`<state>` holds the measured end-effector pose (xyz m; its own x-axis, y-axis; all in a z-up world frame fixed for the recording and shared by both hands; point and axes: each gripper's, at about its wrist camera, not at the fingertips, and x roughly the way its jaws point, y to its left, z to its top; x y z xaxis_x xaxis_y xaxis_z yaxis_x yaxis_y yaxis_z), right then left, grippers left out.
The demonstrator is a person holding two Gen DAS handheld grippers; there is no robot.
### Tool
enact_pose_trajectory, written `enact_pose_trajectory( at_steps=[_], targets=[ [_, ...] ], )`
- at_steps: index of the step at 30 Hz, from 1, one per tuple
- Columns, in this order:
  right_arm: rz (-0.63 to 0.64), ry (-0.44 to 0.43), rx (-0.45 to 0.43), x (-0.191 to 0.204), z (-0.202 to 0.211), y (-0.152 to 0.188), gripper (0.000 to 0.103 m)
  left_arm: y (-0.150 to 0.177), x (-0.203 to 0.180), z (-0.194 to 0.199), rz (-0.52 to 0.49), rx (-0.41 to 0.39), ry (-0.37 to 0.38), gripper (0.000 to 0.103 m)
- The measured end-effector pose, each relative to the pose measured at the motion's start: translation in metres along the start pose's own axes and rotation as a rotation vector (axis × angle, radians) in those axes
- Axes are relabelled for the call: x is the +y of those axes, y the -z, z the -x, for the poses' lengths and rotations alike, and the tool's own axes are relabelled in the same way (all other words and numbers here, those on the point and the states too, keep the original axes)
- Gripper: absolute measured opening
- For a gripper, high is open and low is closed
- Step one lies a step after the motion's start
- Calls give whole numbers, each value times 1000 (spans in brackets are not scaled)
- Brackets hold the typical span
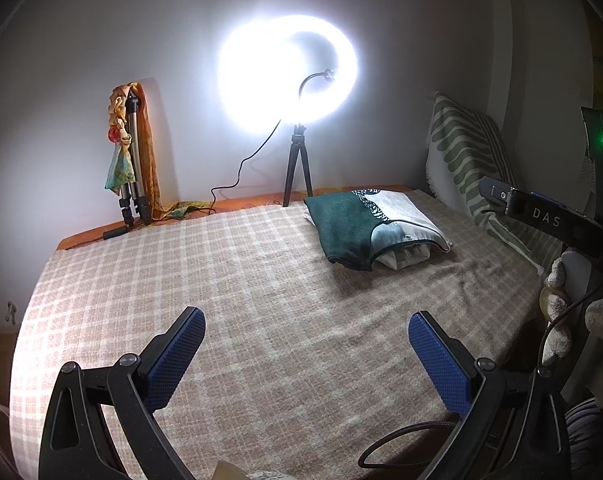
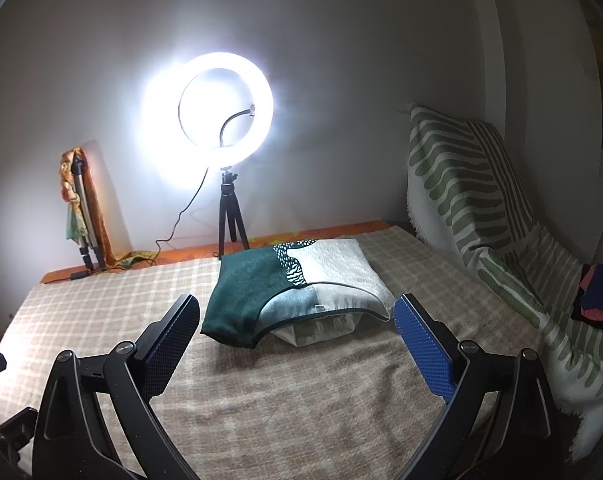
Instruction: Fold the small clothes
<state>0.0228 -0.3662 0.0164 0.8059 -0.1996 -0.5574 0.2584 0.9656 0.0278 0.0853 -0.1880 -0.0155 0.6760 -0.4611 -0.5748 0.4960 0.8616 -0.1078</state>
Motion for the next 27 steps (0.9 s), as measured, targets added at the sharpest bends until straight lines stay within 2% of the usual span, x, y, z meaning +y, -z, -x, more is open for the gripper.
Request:
enact_pose_trajectory(
  at_steps=[27],
  targets=[
    [-6,-6,9,0,0,1,98,-1,-1,3,-18,-2,5,103]
  ],
)
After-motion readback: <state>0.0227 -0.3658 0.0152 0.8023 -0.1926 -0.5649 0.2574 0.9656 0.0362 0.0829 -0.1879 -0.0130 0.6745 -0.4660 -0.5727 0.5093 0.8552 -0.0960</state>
